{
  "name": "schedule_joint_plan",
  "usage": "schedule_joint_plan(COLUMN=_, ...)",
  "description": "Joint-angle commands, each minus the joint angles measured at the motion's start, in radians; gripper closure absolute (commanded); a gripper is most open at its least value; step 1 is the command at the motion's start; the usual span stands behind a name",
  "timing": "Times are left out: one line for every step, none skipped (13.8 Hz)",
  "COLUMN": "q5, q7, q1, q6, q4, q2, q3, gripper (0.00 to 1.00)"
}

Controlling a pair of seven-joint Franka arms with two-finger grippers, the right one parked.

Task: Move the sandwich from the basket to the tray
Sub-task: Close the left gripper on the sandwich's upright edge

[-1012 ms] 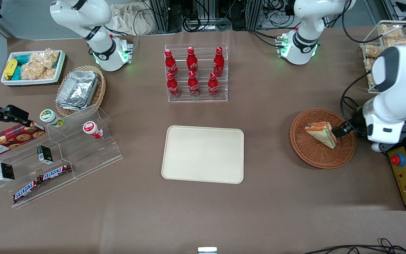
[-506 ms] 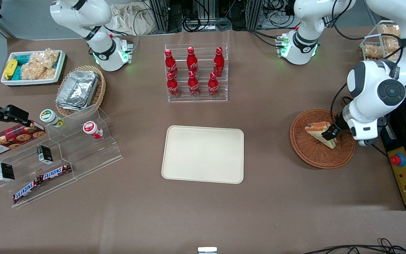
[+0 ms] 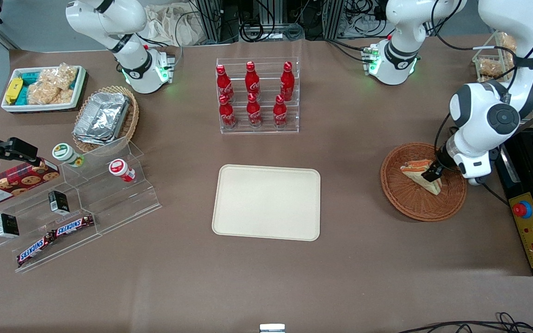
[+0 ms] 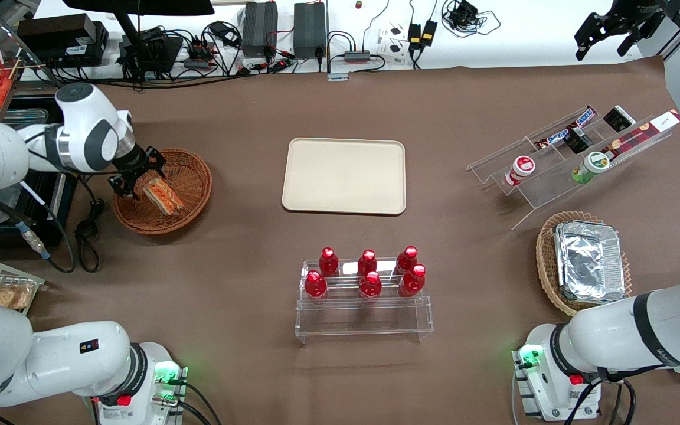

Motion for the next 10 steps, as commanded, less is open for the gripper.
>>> schedule_joint_plan(q5=0.023, q7=-0.019, q1=0.027, q6=0.123, q4=-0.064, q2=0.035, q3=-0.006, gripper=0.0)
schedule_joint_plan(q5=0.023, q7=-0.019, q1=0.027, q6=0.143, q4=-0.066, q2=0.051, q3=-0.008, gripper=0.0)
schedule_joint_plan(q5=0.021, q7=-0.019, q1=0.027, q6=0.145, q4=-0.063, q2=0.055, q3=-0.008, gripper=0.0)
schedule_joint_plan(q5=0.021, q7=-0.022, q1=0.027, q6=0.145, q4=-0.059, q2=0.057, q3=-0.008, gripper=0.0)
schedule_joint_plan(q5=0.021, q7=-0.033, q1=0.024, q6=0.145, q4=-0.055, q2=0.061, q3=-0.009, gripper=0.02)
schedule_joint_plan(q5=0.018, q7=-0.042, q1=0.021, q6=0.145, q4=-0.05, q2=0.071, q3=-0.011, gripper=0.13)
schedule_joint_plan(q5=0.018, q7=-0.065, q1=0.018, q6=0.146, q4=-0.04, q2=0.075, q3=-0.012, gripper=0.33)
schedule_joint_plan(q5=0.018, q7=-0.093, q1=0.016, q6=0.145, q4=-0.036, q2=0.074, q3=-0.014, gripper=0.57)
schedule_joint_plan(q5=0.018, q7=-0.102, q1=0.016, q6=0.145, q4=-0.029, q2=0.072, q3=-0.015, gripper=0.79)
schedule_joint_plan(q5=0.018, q7=-0.102, q1=0.016, q6=0.145, q4=-0.024, q2=0.071, q3=-0.015, gripper=0.99)
